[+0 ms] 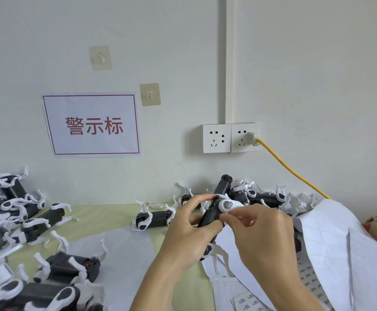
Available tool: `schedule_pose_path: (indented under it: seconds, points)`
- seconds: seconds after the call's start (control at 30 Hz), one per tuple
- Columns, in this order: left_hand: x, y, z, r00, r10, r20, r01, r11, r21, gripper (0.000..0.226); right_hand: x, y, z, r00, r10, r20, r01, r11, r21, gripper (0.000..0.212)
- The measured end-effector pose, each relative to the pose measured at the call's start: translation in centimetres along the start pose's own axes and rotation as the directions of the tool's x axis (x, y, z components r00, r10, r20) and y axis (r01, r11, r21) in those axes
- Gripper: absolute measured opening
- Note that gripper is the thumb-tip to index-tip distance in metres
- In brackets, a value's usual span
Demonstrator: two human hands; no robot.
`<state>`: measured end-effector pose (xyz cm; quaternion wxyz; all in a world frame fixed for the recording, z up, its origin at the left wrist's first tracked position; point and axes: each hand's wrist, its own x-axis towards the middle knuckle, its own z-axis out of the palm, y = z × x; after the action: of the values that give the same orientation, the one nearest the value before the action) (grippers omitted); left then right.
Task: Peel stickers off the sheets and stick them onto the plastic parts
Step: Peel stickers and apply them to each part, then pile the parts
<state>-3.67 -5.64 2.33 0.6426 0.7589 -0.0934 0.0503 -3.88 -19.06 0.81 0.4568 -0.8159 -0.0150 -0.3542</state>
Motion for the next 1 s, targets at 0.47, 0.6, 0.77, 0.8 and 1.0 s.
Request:
schedule_pose_path:
  seconds: [0.47, 0.6, 0.77, 0.8, 1.0]
  points:
    - [0.8, -0.9, 0.1, 0.998, -0.02, -0.067, 0.013, 0.994, -0.105, 0.037, 0.6, 0.6, -0.5, 0.983, -0.152, 0.102, 0.133, 0.975, 0.176, 0.033]
    - [1.1, -1.1, 0.1, 0.998, -0.034, -0.049, 0.025, 0.984, -0.177, 0.043, -0.1, 0.2, -0.6, 0.934, -0.318, 0.165, 0.304, 0.947, 0.1, 0.043]
    - [1.4, -1.5, 0.0, 0.999, 0.0, -0.036, -0.007, 0.981, -0.194, 0.046, -0.2, 0.3, -0.8, 0.899, -0.325, 0.295, 0.353, 0.935, -0.045, 0.057]
    - [1.4, -1.6, 0.0, 0.999, 0.002, -0.035, -0.009, 0.981, -0.196, 0.046, -0.2, 0.2, -0.9, 0.894, -0.323, 0.311, 0.353, 0.934, -0.044, 0.058]
    - [1.7, -1.7, 0.1, 0.997, -0.037, -0.069, 0.015, 0.954, -0.298, 0.044, -0.1, 0.3, -1.0, 0.885, -0.318, 0.339, 0.337, 0.941, 0.002, 0.059]
